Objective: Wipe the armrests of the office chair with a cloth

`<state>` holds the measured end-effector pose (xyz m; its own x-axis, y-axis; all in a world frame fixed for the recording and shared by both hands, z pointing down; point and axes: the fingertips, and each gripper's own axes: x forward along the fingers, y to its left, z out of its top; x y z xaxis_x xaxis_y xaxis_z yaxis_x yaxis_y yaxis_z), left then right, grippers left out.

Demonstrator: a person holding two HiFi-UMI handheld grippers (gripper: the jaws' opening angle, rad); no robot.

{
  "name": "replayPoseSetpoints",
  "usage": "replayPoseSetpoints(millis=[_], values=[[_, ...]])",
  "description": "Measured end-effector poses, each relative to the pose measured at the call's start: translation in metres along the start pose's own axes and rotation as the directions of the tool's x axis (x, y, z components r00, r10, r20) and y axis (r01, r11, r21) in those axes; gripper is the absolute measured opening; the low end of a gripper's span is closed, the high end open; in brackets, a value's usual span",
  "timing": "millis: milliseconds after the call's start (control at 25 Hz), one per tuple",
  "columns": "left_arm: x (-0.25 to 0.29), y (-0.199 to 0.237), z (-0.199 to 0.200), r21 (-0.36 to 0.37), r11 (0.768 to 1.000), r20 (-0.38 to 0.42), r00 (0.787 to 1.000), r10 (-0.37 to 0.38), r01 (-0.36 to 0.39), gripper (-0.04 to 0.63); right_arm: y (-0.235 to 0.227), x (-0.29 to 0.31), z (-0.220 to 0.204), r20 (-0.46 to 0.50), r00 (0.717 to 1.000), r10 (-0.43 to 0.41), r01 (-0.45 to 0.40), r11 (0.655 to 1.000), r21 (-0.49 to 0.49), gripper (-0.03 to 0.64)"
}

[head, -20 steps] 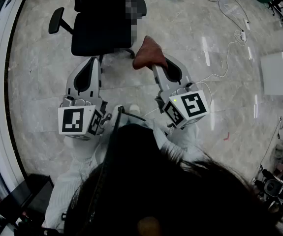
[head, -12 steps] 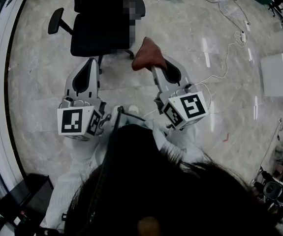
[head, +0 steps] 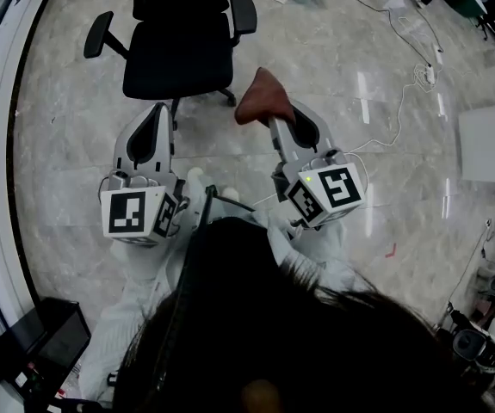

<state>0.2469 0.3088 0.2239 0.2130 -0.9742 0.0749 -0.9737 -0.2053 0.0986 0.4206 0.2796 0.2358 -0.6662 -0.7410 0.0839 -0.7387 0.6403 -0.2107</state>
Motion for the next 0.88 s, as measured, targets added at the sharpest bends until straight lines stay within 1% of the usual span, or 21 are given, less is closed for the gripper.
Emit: replayPoseSetpoints(millis=[80, 200, 320, 440, 600, 760, 880], values=[[0.012, 0.009, 0.000, -0.007, 1.000, -0.007, 1.000, 0.018, -0.018, 0.003, -0.009, 0.012, -0.001, -0.008, 1.000, 0.000, 0.000, 1.000, 0.001, 0.025], [0.041, 0.035, -0.008, -0.011, 0.999, -0.013, 0.999, 0.035, -0.035, 0.003, -0.027, 0.047, -0.010, -0.023, 1.000, -0.005, 0.005, 1.000, 0.011, 0.025], [0.086, 0.067, -0.013, -0.009, 0.999, -0.020, 0.999, 0.032, -0.032, 0.003, -0.051, 0.097, -0.018, -0.050, 0.999, -0.012, 0.014, 1.000, 0.025, 0.025], [0.140, 0.106, -0.004, -0.016, 1.000, -0.024, 1.000, 0.020, -0.020, 0.003, -0.068, 0.156, -0.013, -0.061, 0.998, -0.029, 0.031, 0.999, 0.034, 0.025], [0.218, 0.157, 0.015, -0.007, 1.000, -0.027, 0.999, -0.030, 0.030, 0.003, -0.093, 0.238, 0.006, -0.048, 0.996, -0.072, 0.074, 0.997, 0.030, 0.025], [0.292, 0.201, 0.025, 0.009, 0.996, -0.051, 0.995, -0.084, 0.084, 0.003, -0.124, 0.308, 0.017, -0.045, 0.990, -0.134, 0.136, 0.989, 0.053, 0.025], [0.338, 0.224, 0.021, 0.008, 0.996, -0.091, 0.992, -0.089, 0.090, 0.003, -0.151, 0.346, 0.016, -0.063, 0.982, -0.177, 0.181, 0.981, 0.075, 0.025]])
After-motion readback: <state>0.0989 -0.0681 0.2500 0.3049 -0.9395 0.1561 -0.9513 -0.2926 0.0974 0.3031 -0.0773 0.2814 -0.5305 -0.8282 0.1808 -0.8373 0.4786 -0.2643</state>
